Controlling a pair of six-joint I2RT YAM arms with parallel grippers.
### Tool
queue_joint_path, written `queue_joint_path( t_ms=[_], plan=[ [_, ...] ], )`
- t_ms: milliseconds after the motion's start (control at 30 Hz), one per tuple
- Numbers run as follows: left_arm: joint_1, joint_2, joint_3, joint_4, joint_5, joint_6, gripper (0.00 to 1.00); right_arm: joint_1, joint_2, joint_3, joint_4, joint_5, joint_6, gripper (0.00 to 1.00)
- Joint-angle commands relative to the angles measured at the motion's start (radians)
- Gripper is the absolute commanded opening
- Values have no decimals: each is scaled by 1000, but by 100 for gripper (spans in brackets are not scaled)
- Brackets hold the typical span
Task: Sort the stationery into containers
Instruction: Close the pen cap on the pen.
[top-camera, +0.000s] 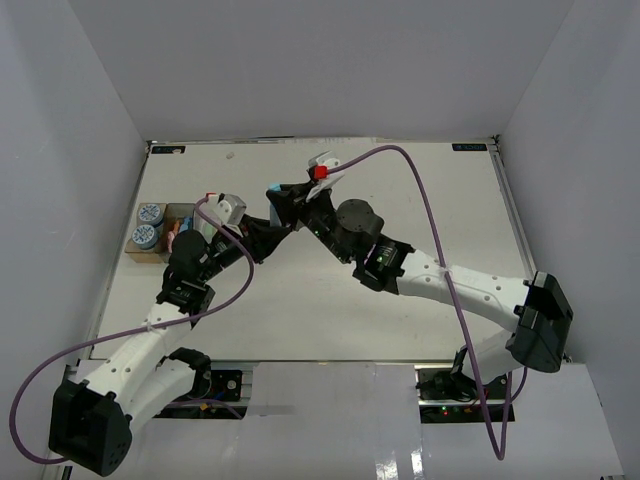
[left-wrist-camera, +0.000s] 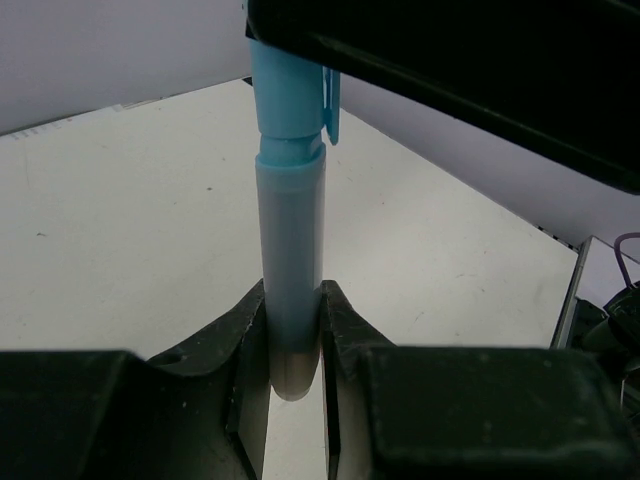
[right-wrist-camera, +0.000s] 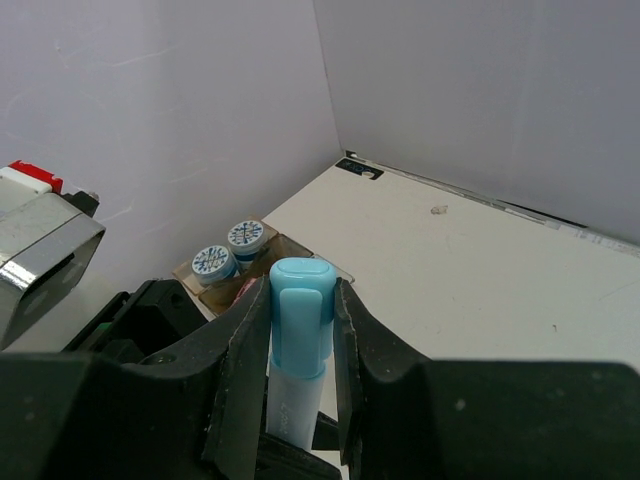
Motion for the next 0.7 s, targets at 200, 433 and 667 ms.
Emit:
queue_joint_path(
  t_ms=[200,433,667],
  plan=[
    [-1,6,20,169,-15,-5,9,23,-39,-52,27,35,14,17],
    [-1,32,33,206,-23,20,10,29,-66,-76,18,40,1,34],
    [-1,31,6,214,-20,34,10,31,-112,-93,7,34,-9,48]
  ],
)
